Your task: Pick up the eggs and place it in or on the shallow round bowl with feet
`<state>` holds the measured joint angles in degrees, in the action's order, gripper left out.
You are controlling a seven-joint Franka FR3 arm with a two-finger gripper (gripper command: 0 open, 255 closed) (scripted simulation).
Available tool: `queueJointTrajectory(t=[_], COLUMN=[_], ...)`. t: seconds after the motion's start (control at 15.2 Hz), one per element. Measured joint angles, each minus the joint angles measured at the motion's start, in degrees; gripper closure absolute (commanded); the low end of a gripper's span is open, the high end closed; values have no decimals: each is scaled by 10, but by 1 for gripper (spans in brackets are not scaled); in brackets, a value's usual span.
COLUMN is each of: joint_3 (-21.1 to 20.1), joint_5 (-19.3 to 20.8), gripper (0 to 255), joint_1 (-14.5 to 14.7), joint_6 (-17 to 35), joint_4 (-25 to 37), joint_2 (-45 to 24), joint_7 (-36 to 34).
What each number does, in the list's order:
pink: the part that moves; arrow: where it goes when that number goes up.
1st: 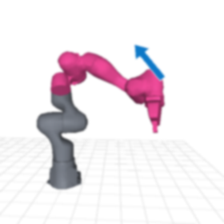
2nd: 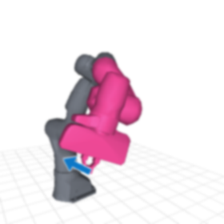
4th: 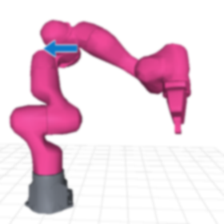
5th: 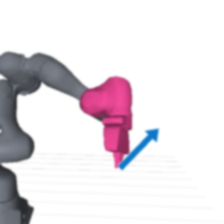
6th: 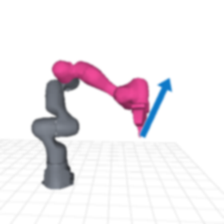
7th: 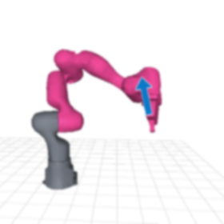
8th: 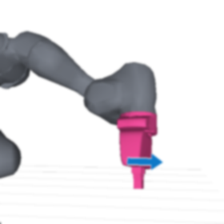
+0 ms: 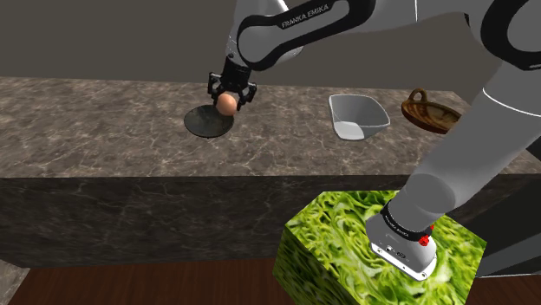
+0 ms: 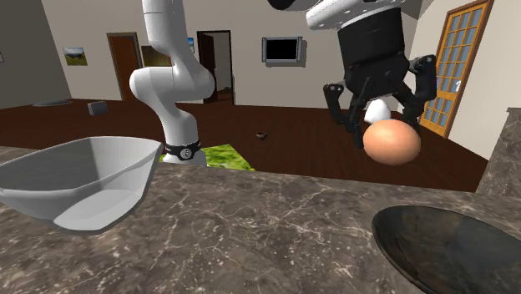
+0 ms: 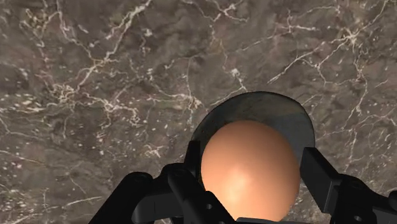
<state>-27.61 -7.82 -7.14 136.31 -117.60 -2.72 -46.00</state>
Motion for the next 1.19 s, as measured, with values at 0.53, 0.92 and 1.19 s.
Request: queueJointTrajectory(t=[0.53,0.92,1.19], joint_3=[19,25,28], joint_5=[107,118,122], gripper=[255,255,255], joint_1=[36,42,42], joint_6=[-56,-25,1], joint_4=[227,220,203], joint_2=[-186,-212,-221], joint_7=[-55,-58,-58])
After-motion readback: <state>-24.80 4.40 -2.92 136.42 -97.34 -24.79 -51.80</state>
